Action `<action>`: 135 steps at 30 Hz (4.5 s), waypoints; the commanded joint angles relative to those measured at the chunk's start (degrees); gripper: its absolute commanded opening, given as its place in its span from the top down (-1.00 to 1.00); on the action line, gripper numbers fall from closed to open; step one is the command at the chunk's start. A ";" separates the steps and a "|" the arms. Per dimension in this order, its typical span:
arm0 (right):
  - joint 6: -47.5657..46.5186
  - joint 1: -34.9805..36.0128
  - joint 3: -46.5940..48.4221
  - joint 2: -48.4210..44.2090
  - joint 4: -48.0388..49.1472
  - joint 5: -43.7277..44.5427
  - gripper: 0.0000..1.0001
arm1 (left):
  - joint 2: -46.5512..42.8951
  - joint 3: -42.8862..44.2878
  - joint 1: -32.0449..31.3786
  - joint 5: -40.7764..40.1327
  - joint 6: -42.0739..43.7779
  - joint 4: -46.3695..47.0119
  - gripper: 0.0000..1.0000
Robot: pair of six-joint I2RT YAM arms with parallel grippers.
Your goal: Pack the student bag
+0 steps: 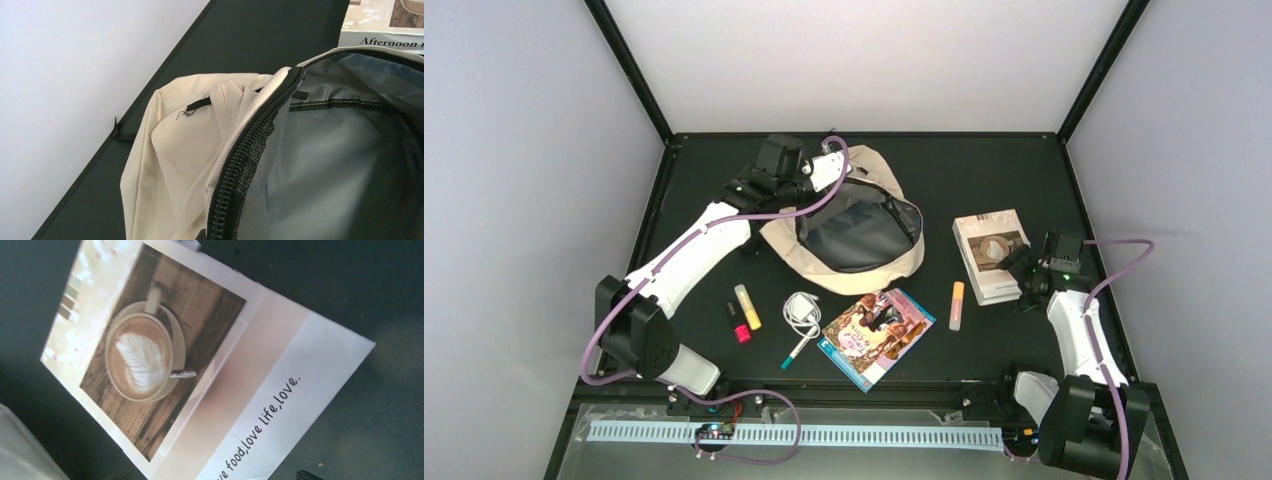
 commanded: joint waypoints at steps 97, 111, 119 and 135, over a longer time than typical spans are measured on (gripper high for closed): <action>-9.50 21.55 19.21 -1.53 -3.31 -6.69 0.98 | 0.14 2.26 0.40 0.13 -0.49 3.01 0.97; -10.95 38.91 27.40 8.31 -6.96 4.86 0.98 | -0.73 3.03 5.96 -1.43 -1.37 3.18 0.97; -12.51 41.69 30.65 10.77 -8.36 7.75 0.94 | -1.09 1.61 6.25 -0.15 -1.11 3.82 0.97; -16.66 47.71 39.28 16.11 -11.84 11.45 0.48 | -1.51 1.99 7.94 -0.04 -1.33 4.11 0.97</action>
